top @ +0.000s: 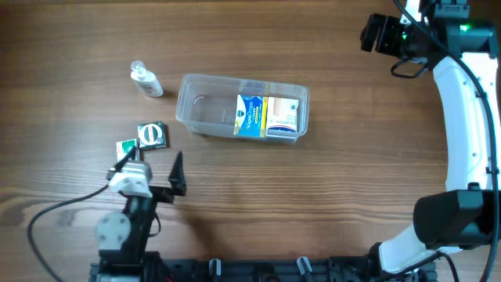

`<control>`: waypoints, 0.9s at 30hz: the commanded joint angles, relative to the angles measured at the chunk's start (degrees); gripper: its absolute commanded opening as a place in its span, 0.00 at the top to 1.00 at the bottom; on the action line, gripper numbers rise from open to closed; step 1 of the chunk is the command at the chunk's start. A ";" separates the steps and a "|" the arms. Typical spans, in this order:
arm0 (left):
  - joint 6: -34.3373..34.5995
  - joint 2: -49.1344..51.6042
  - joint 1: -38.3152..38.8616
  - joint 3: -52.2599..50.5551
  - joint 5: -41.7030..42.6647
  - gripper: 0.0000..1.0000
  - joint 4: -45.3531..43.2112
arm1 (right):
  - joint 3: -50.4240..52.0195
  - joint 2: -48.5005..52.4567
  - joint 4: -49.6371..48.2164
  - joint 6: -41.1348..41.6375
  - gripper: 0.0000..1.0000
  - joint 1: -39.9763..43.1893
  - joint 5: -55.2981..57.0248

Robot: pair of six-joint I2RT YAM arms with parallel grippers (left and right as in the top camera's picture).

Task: Pack container
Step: 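Raise left arm and reach toward the white Calamol bottle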

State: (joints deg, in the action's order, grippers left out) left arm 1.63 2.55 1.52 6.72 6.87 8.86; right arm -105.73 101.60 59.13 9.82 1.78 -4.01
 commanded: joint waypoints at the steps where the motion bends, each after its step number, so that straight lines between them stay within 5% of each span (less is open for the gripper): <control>1: 0.26 6.58 0.28 16.09 -8.41 0.00 0.00 | -0.44 -0.13 0.02 0.68 0.00 0.02 0.13; 8: 0.31 27.43 0.31 44.30 -9.40 0.00 8.72 | -0.44 -0.13 0.04 0.70 0.00 0.02 0.13; 22: 3.37 54.31 0.17 56.02 -10.10 0.00 18.32 | -0.44 -0.13 0.04 0.68 0.00 0.02 0.13; 27: 21.24 67.69 -2.23 69.96 -14.45 0.00 30.01 | -0.44 -0.13 0.04 0.68 0.00 0.02 0.13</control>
State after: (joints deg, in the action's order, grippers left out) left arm 9.15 64.66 1.26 69.47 -4.54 35.42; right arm -105.73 101.60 59.18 9.82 1.78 -4.01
